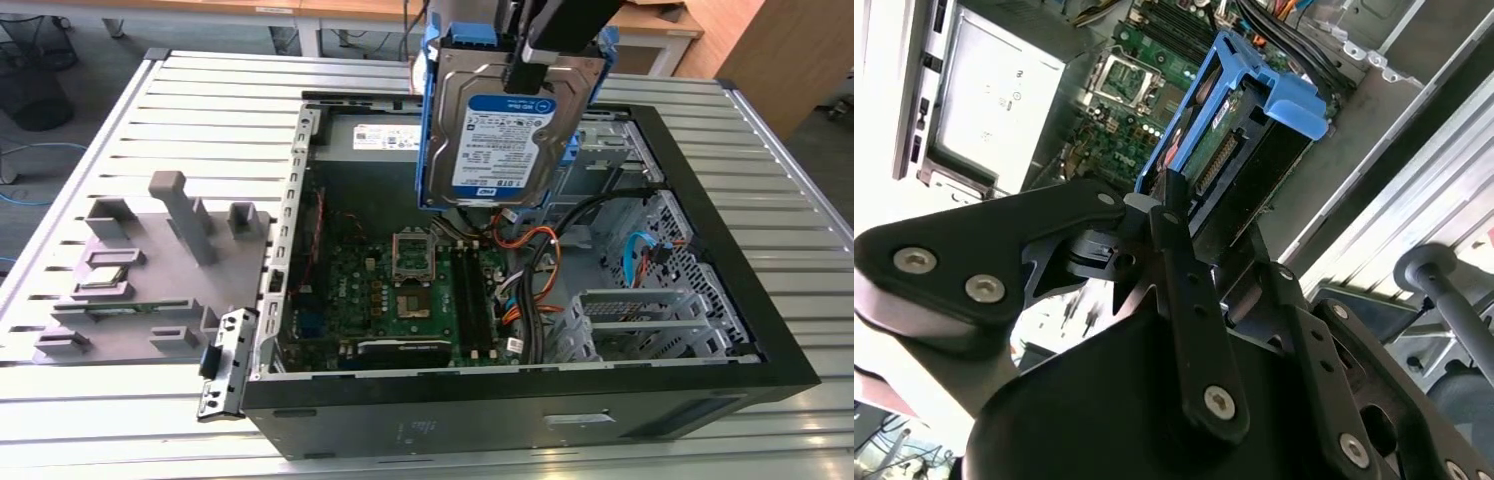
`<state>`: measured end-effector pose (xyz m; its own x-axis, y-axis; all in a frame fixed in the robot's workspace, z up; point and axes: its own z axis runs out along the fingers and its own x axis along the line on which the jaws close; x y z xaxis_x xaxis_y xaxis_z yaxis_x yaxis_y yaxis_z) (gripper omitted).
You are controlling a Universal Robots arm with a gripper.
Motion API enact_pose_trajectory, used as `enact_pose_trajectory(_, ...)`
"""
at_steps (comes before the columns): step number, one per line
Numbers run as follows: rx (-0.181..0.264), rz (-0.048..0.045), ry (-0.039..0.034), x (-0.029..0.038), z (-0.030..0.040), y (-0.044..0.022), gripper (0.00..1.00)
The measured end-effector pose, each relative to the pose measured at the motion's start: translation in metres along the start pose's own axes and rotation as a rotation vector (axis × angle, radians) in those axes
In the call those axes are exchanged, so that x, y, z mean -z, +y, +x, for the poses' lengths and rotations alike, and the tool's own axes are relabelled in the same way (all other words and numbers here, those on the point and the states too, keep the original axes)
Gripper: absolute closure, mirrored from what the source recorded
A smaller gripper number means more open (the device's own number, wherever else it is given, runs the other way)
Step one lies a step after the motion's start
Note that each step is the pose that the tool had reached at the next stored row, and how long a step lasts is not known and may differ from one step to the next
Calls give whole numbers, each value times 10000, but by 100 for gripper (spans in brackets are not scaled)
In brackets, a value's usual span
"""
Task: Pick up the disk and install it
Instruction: 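Pick up the disk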
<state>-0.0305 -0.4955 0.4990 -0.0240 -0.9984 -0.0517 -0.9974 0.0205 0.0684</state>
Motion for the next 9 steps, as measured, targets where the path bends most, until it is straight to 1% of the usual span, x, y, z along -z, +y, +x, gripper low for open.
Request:
enact_pose_trajectory(6, -8, 0, 0, 8, 150, -5, 65)
enact_pose_trajectory(8, -10, 0, -1, 9, 171, -14, 65)
enact_pose_trajectory(9, -14, 1, -2, 10, 176, -31, 65)
